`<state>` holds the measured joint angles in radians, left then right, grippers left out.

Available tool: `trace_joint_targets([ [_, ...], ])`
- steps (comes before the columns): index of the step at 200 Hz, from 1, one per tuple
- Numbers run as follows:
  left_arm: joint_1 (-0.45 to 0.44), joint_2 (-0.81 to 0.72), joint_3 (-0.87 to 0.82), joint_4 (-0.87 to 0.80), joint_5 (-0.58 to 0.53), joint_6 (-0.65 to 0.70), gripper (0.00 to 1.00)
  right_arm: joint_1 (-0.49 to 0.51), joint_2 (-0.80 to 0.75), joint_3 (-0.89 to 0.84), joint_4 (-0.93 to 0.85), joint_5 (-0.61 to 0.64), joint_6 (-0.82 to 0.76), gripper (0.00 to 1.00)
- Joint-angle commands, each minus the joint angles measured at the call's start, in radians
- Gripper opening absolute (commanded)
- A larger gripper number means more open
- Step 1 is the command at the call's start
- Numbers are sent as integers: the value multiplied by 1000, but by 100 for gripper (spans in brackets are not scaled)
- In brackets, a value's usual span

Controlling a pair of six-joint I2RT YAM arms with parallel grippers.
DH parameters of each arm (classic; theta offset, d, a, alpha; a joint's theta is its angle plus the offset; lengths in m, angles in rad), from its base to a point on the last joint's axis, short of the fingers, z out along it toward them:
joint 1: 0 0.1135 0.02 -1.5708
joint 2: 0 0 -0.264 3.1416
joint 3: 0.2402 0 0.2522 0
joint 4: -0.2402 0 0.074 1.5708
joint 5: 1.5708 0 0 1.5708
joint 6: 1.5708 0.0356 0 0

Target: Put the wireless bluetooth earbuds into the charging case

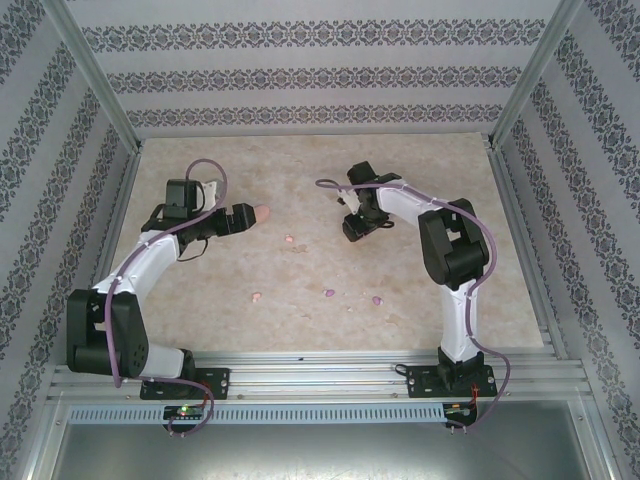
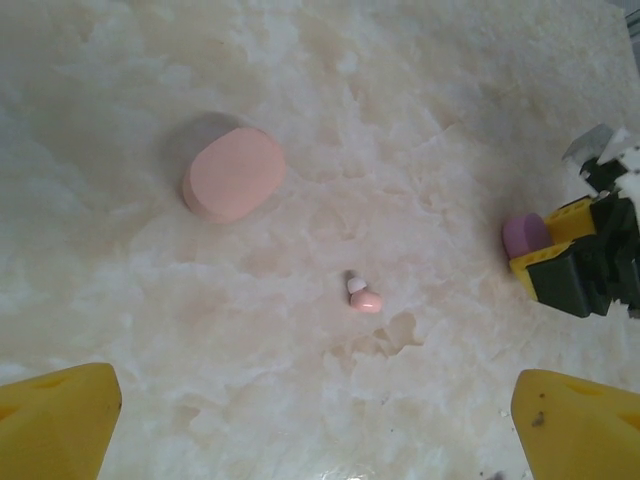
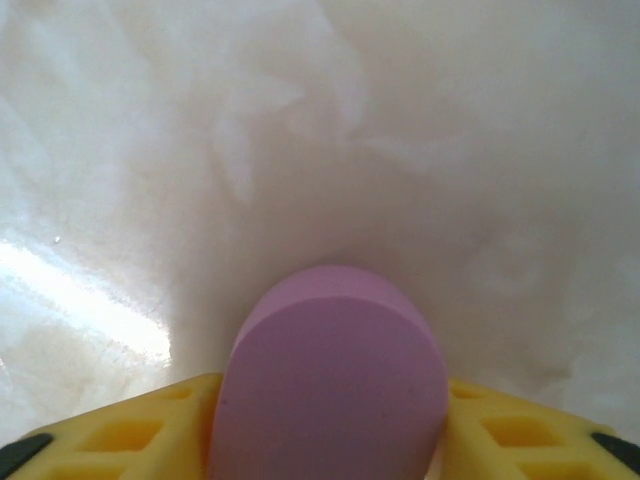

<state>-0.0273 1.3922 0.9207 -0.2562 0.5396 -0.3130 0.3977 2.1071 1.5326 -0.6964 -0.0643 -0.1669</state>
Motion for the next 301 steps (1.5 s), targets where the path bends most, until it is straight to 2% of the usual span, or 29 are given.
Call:
trace_joint_targets([
  [1,-11,-22,41,-33,11,-43,100,14,-10,2,-31,0,-21,47],
  [30,-11,-9,104,-75,48,-73,93,18,-54,-8,-56,-30,-40,42],
  [55,-14,34,159,-80,141,-139,84,32,-125,-31,-43,-78,-49,42],
  [77,-48,55,165,-19,188,-214,83,43,-212,-89,23,-213,-56,41],
  [99,-111,85,175,16,210,-247,84,73,-280,-119,38,-279,-63,39],
  [121,-183,149,210,12,253,-270,83,121,-343,-140,40,-286,-75,38],
  [151,-253,235,260,4,323,-292,70,171,-414,-163,73,-294,-53,37],
  [172,-283,255,277,23,378,-308,68,181,-449,-170,109,-318,-21,37],
  [232,-324,248,247,162,428,-402,67,196,-489,-158,127,-346,3,35],
  [276,-335,248,247,180,455,-417,67,214,-498,-163,120,-333,8,35],
  [301,-340,243,245,178,469,-428,60,215,-503,-174,125,-327,21,35],
])
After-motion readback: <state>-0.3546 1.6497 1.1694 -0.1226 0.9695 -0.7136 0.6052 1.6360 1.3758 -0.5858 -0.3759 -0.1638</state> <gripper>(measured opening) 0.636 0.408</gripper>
